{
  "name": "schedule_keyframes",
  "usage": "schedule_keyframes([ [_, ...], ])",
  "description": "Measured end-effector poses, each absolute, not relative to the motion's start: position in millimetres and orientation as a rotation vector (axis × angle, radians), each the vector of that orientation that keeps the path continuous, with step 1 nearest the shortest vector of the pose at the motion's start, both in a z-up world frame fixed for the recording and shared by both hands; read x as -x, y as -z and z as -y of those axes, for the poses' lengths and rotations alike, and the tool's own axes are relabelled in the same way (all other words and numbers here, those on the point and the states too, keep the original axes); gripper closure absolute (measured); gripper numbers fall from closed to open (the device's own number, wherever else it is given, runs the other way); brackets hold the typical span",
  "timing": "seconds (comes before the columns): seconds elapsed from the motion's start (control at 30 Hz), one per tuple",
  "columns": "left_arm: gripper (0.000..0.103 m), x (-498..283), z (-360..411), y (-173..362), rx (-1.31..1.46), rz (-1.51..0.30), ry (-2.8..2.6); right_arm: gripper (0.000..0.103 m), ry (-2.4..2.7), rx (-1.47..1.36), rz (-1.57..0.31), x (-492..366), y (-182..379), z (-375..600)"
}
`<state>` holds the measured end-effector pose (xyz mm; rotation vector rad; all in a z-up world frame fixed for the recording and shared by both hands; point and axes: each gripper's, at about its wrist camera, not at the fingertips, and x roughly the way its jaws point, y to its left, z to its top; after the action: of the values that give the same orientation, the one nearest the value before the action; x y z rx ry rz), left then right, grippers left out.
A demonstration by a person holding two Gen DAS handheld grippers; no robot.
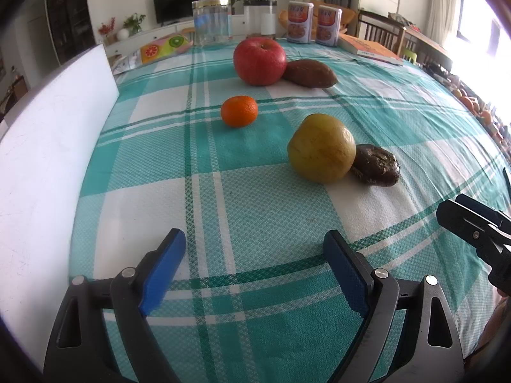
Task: Organize fruits
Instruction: 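Return the left tool to the table while the right tool grasps the second passion fruit, then set the passion fruit down on the cloth and open the right tool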
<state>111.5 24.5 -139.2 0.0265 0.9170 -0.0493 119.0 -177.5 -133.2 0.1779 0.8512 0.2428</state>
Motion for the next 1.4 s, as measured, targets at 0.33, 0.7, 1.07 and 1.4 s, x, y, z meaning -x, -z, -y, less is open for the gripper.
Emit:
schedule_keyframes([
  [0.33,0.013,-112,-25,139,-0.027,-0.917,0.049,0.037,-0.389,-0.145,-0.849,-154,137,158],
  [0.7,0.012,-112,-25,139,-0.027,-0.917,0.05,0.06,-0.47,-0.03,-0.921,-189,145,112],
  [1.07,0.012,-112,-25,139,-0.027,-0.917,0.049,0.061,-0.29,-0.04,-0.842,-171,125,171],
  [1.4,0.012,-112,-24,139,-0.027,-0.918,0.049,0.059,-0.097,-0.025,-0.839,-173,134,214],
])
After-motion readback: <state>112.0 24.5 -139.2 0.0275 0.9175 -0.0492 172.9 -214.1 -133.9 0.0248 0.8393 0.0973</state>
